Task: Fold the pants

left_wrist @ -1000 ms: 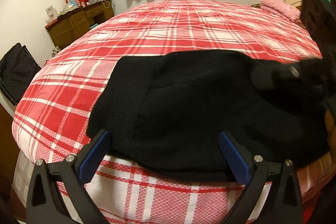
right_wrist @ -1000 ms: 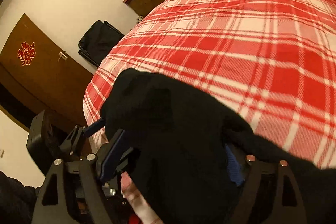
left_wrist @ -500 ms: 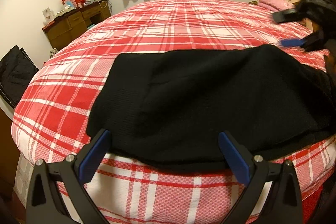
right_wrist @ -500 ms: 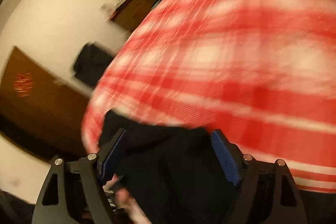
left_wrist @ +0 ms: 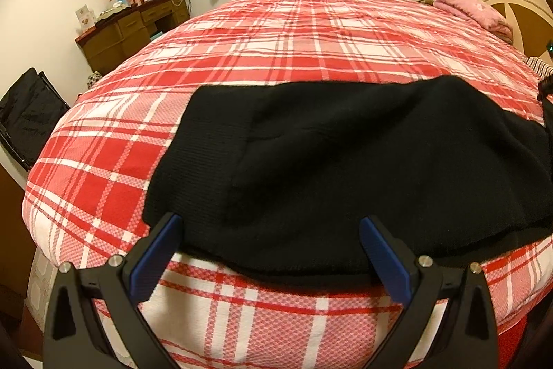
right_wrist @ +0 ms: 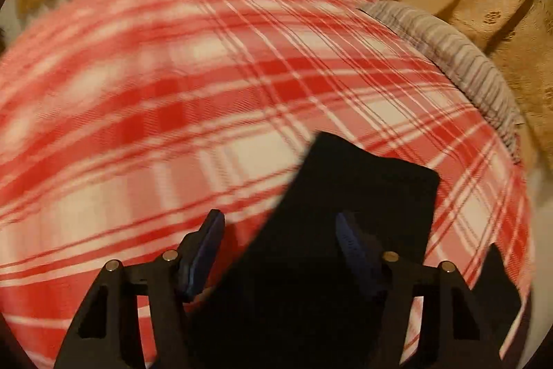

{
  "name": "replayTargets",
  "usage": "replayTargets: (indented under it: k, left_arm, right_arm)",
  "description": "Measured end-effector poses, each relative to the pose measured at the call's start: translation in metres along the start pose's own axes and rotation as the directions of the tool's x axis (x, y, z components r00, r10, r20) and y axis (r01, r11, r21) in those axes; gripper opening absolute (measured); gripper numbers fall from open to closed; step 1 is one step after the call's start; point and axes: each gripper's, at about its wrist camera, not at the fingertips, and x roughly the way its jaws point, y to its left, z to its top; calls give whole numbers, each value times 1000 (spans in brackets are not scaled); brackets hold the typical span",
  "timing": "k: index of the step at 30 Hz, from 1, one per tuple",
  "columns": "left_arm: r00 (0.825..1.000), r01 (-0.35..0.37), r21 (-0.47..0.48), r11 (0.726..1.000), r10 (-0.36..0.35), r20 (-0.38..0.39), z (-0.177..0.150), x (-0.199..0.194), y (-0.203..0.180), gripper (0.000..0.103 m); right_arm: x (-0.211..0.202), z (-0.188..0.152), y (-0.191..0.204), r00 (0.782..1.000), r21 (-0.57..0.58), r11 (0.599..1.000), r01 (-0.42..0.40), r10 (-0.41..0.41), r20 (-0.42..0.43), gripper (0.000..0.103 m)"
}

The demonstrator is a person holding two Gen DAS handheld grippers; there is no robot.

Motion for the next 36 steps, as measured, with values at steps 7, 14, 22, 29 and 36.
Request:
replayTargets:
  k: [7, 14, 22, 29, 36]
  left_arm:
    - [1000, -13, -5, 1000, 13, -11, 1, 2, -2, 103]
    - [1000, -1, -7, 1000, 1, -18, 2, 2, -1, 103]
    - [1000, -2, -11, 1000, 1, -15, 2, 1, 0, 103]
    - [1000, 2, -15, 1000, -2, -22, 5, 1, 2, 103]
    - [999, -21, -8, 1000, 21, -34, 8, 3, -1, 103]
  right_arm:
    - [-4, 6, -12, 997, -46, 997, -66, 64, -32, 13]
    - [-75, -22, -95, 894, 116, 891, -439, 420, 157, 6]
    - [-114, -118, -220, 781, 269, 745, -611, 511, 360, 6]
    - [-67, -189, -275, 794, 433, 666, -607, 497, 350, 6]
    - [-66, -194, -298, 827, 463, 686, -562, 460, 322, 7]
